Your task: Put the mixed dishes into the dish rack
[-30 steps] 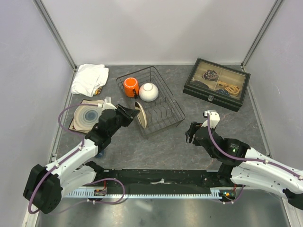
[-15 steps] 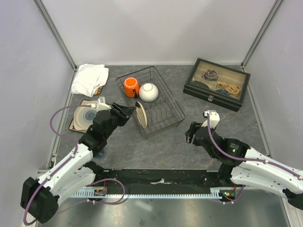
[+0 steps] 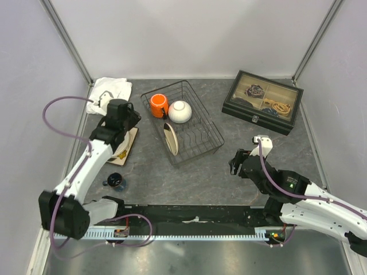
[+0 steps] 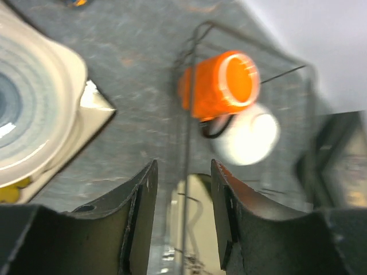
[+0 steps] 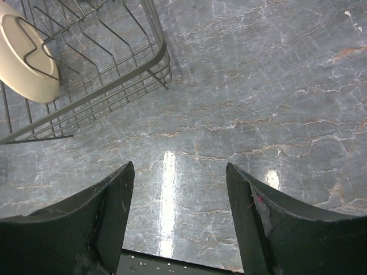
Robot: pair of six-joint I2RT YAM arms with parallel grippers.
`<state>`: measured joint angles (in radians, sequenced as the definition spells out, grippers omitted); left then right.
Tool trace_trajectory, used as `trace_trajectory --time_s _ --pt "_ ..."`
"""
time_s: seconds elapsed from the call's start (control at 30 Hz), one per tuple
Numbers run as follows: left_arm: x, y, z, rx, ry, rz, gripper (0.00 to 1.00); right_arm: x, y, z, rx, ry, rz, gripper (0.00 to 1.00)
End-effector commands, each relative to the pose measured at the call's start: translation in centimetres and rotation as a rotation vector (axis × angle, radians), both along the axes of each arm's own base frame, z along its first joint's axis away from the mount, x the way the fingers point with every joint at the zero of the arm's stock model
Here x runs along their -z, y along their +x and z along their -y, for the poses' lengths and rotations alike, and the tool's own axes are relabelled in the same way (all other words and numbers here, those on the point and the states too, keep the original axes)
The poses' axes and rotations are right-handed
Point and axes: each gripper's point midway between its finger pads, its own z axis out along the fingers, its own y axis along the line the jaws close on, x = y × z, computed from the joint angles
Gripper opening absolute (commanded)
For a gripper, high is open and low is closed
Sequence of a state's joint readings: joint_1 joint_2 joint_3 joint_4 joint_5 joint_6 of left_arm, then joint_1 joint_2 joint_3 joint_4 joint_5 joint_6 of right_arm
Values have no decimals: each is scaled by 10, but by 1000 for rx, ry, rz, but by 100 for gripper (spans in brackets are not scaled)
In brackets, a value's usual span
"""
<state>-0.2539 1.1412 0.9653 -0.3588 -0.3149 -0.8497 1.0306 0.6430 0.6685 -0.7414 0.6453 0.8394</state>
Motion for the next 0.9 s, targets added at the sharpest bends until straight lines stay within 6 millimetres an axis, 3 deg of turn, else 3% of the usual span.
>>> trace_trajectory --time_s 0.0,0.23,0.37,0.87 --pt "42 -1 -21 -7 206 -183 48 -17 1 4 24 39 27 73" --pt "93 4 -49 -41 443 -373 48 -20 -2 6 24 61 27 73" --pt "108 6 -54 -50 486 -417 49 -17 -2 7 23 47 23 73" --pt "133 28 -66 -61 618 -473 49 -13 -2 9 22 20 16 73"
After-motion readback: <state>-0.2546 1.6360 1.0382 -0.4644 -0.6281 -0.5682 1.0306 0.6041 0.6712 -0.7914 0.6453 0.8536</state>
